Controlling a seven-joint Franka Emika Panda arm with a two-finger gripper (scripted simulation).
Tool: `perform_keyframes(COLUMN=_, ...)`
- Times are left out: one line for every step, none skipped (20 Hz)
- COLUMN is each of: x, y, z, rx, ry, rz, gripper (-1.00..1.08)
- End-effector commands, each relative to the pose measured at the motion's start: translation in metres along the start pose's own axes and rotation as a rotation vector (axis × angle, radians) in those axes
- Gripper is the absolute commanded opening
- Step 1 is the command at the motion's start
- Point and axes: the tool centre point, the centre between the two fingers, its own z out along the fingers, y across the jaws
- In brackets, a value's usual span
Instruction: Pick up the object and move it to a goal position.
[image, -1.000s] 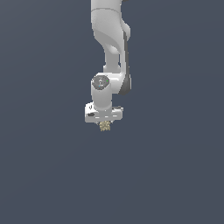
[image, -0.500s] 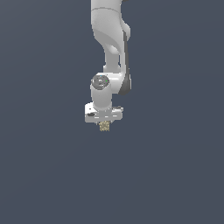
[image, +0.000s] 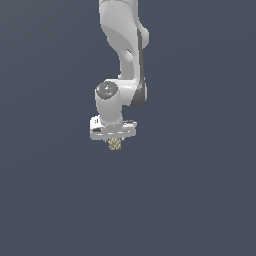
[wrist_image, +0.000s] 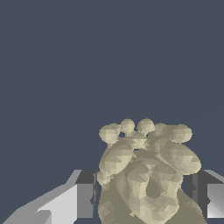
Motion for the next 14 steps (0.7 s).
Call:
perform_keyframes(x=0.007, y=0.011, z=-0.013, rx=0.000, ry=0.001, rz=0.000, gripper=-1.00)
perform_keyframes(x=0.010, y=0.015, z=-0.019, rx=0.000, ry=0.001, rz=0.000, gripper=-1.00)
perform_keyframes(x=0.013, y=0.020, z=-0.025, rx=0.000, ry=0.001, rz=0.000, gripper=-1.00)
perform_keyframes(x=0.017, y=0.025, z=-0.031, rx=0.000, ry=0.001, rz=0.000, gripper=-1.00)
perform_keyframes(x=0.020, y=0.031, z=-0.037, rx=0.000, ry=0.000, rz=0.000, gripper=-1.00)
perform_keyframes(x=0.024, y=0.036, z=-0.044, rx=0.000, ry=0.000, rz=0.000, gripper=-1.00)
perform_keyframes(x=0.028, y=0.042, z=-0.051, rx=0.000, ry=0.000, rz=0.000, gripper=-1.00)
perform_keyframes(x=0.031, y=0.047, z=-0.058, rx=0.000, ry=0.000, rz=0.000, gripper=-1.00)
perform_keyframes(x=0.035, y=0.053, z=-0.065, rx=0.000, ry=0.000, rz=0.000, gripper=-1.00)
perform_keyframes(x=0.039, y=0.059, z=-0.072, rx=0.000, ry=0.000, rz=0.000, gripper=-1.00)
perform_keyframes(x=0.043, y=0.065, z=-0.079, rx=0.000, ry=0.000, rz=0.000, gripper=-1.00)
perform_keyframes(x=0.047, y=0.070, z=-0.085, rx=0.000, ry=0.000, rz=0.000, gripper=-1.00)
perform_keyframes(x=0.051, y=0.075, z=-0.092, rx=0.000, ry=0.000, rz=0.000, gripper=-1.00)
perform_keyframes(x=0.054, y=0.080, z=-0.098, rx=0.000, ry=0.000, rz=0.000, gripper=-1.00)
